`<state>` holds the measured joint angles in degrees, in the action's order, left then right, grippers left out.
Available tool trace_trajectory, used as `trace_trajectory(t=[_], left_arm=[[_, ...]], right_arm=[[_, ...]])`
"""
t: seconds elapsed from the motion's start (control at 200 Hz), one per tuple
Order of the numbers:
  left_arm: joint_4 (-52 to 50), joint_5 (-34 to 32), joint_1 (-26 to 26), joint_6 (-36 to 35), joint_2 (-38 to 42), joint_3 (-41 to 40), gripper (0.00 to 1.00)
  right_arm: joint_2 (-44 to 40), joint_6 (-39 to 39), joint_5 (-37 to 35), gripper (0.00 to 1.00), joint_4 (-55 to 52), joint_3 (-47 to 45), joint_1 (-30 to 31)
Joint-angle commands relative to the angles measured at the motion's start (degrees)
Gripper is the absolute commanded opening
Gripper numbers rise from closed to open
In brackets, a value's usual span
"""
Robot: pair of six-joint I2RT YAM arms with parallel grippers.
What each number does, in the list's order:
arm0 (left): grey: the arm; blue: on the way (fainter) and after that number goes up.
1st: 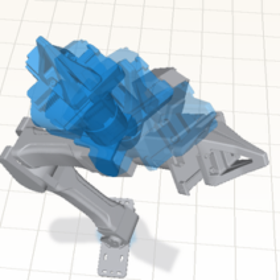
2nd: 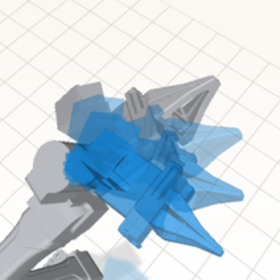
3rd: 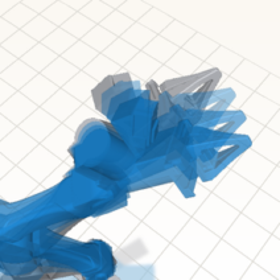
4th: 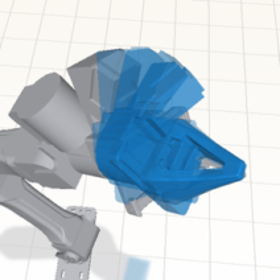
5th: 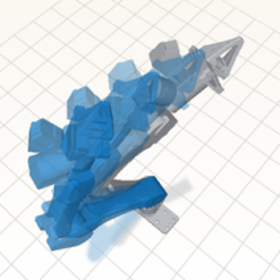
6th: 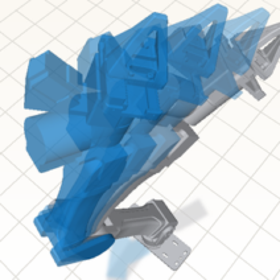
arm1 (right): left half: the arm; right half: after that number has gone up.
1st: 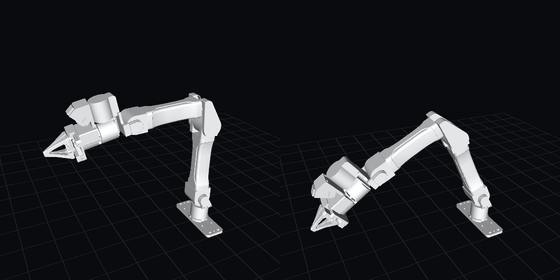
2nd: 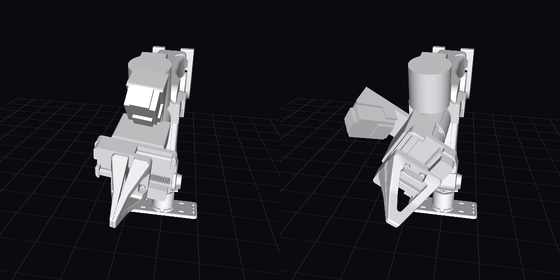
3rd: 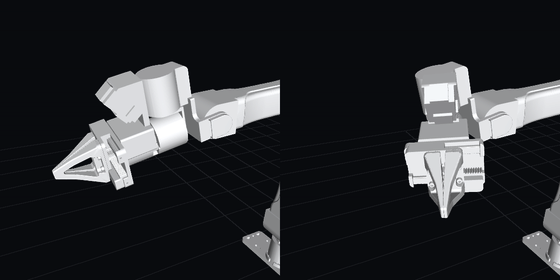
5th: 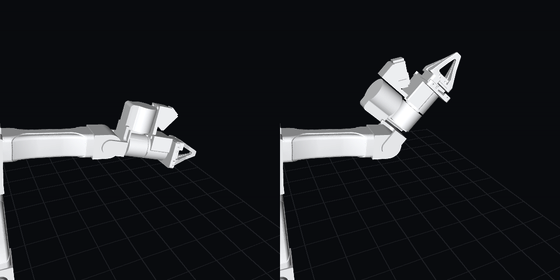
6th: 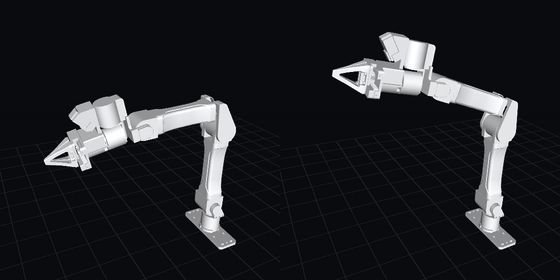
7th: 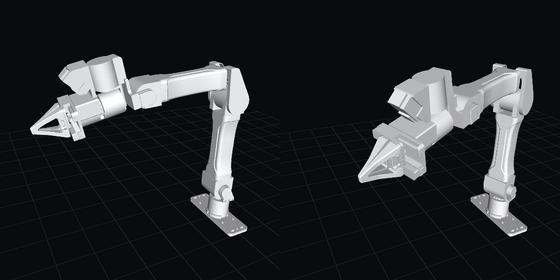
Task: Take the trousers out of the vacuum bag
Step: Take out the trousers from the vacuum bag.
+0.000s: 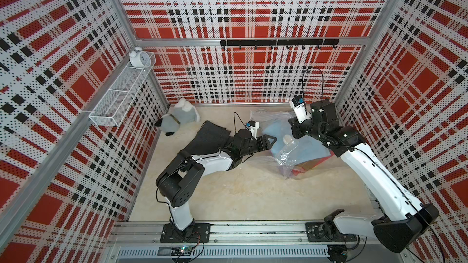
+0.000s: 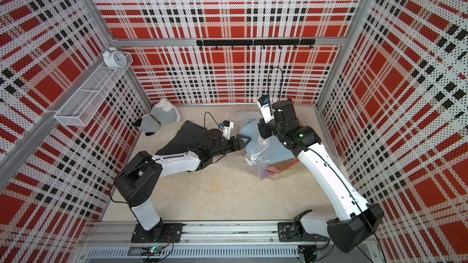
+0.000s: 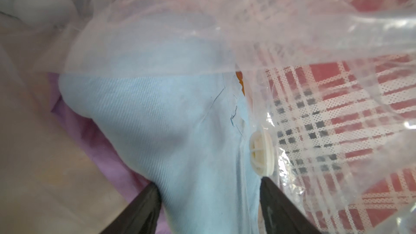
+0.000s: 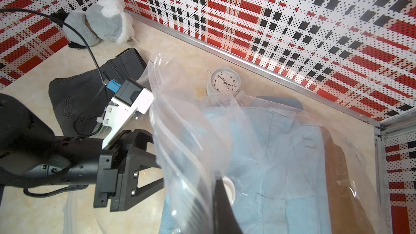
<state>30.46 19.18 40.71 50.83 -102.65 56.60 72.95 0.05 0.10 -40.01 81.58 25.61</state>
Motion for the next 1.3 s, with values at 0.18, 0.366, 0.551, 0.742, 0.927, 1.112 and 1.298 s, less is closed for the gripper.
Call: trace_trajectory(t=[0.18, 0.366, 0.551, 0.742, 0.927, 1.112, 1.298], left_arm=[[2.67, 0.59, 2.31, 1.82, -3.66, 0.52, 0.72], [2.91, 1.35, 3.22, 2.17, -5.54, 1.37, 0.72], [5.71, 2.34, 3.50, 1.95, -5.98, 2.77, 0.68], [7.61, 4.60, 3.68, 3.11, -8.52, 5.74, 0.52], [8.85, 4.78, 3.67, 3.70, -7.38, 4.69, 0.31], [8.90, 4.62, 2.77, 3.61, -3.20, 2.17, 0.04], [5.77, 4.43, 2.18, 1.67, 2.50, 1.78, 0.00]], right_arm=[[-1.23, 0.30, 0.43, 0.00, 1.30, 1.74, -0.52], [-1.23, 0.37, 0.44, 0.00, 1.34, 1.48, -0.50], [-1.57, 0.55, 0.36, 0.00, 1.53, 1.05, -0.51], [-1.92, 0.85, 0.36, 0.00, 1.78, 0.57, -0.52], [-2.61, 0.76, -0.44, 0.00, 1.86, 0.16, -0.47], [-2.90, 0.56, -1.47, 0.00, 2.21, -0.51, -0.53], [-2.90, 0.84, -1.54, 0.00, 3.20, -2.28, -1.75]])
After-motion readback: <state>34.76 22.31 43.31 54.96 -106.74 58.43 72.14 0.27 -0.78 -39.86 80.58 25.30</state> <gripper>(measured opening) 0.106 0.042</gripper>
